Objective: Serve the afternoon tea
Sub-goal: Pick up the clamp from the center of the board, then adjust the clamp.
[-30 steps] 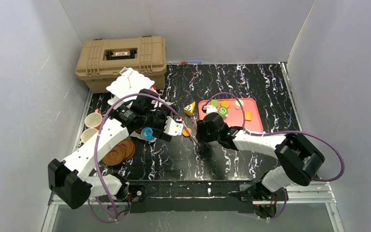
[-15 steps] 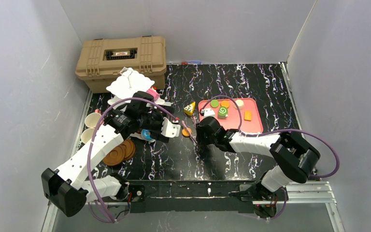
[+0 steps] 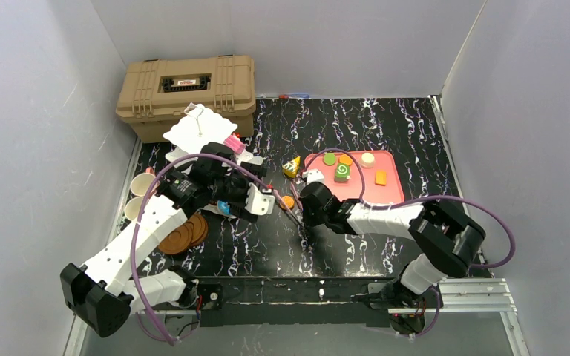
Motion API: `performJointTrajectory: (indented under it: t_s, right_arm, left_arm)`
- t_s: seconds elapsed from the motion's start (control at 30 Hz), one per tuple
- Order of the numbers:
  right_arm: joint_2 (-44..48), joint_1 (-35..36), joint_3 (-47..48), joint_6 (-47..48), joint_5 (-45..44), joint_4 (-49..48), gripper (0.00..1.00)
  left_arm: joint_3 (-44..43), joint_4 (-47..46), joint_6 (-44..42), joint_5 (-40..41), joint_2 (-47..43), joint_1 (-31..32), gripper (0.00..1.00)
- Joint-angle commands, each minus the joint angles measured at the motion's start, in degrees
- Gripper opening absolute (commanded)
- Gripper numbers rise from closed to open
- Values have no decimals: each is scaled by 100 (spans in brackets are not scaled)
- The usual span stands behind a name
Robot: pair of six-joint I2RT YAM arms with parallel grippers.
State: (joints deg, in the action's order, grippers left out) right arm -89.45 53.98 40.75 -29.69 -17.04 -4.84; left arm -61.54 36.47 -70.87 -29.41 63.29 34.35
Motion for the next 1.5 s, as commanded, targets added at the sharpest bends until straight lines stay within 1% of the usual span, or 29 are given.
performJointTrajectory:
  t_s: [0.0,0.13,0.27,0.37,0.43,0.5,0.57,0.7,0.8,0.9,0.93,0.97,1.07,1.1,1.13,1.17,1.2,1.23,1.33,1.37,1.47]
  right_arm:
    - [679,96,624,304,-166,973,1]
    - [1352,94,1284,502,156,1800,1]
    - [1587,95,2025,549,581,2578,1]
    - [1514,95,2523,545,861,3020,1]
    - [1476,96,2769,533,1021,3223,1]
    - [1443,96,2958,517,1136,3416,1]
    - [1426,98,3113,515,1243,3572,1]
    - [1388,94,3338,529,1378,3828,1]
    - [1378,96,3459,527,1439,3933,1]
    - [1410,97,3545,493,1583,3906,1]
    - [1412,97,3570,491,1618,3903,1]
    - [1413,96,3597,481,1641,3910,1]
    - [1398,96,3636,481,1664,3960,1]
    - [1391,96,3629,477,1668,3964,1]
    - [1387,93,3606,461,1667,3946,1]
    - [1386,95,3566,433,1668,3881,4]
    - [1394,96,3520,369,1666,3801,14]
    - [1402,96,3466,307,1835,3666,21]
    - [1370,89,3325,61,1973,3199,38]
    - [1324,93,3321,-5,2002,3090,42]
    - [1175,91,3371,-107,2086,2868,45]
  left_arm:
    - [123,41,-326,-323,-266,36,82]
    - [428,-347,-693,-289,-509,128,82]
    - [856,-823,-1460,42,-712,415,82]
    - [1194,-1616,-1931,464,-740,645,80]
    - [1493,-2535,-2220,839,-730,770,78]
    - [1838,-3454,-2482,1046,-734,792,76]
    - [1878,-3758,-2609,1096,-781,800,74]
    - [1901,-3702,-2616,1152,-948,801,70]
    - [1974,-3764,-2519,1134,-1080,799,69]
    - [1892,-3323,-2558,1217,-1060,801,68]
    - [1887,-3292,-2588,1301,-1030,802,63]
    - [1858,-3250,-2605,1370,-988,796,55]
    - [1718,-3158,-2555,1436,-886,800,16]
    - [1700,-3212,-2533,1415,-873,799,8]
    - [1709,-3320,-2547,1376,-886,796,3]
    - [1726,-3435,-2572,1324,-911,795,2]
    - [1751,-3523,-2602,1253,-944,796,1]
    - [1775,-3592,-2639,1163,-1002,789,0]
    - [1931,-3905,-2791,805,-1216,801,0]
    - [1954,-3912,-2857,705,-1281,794,0]
    - [2048,-3902,-3023,510,-1459,800,0]
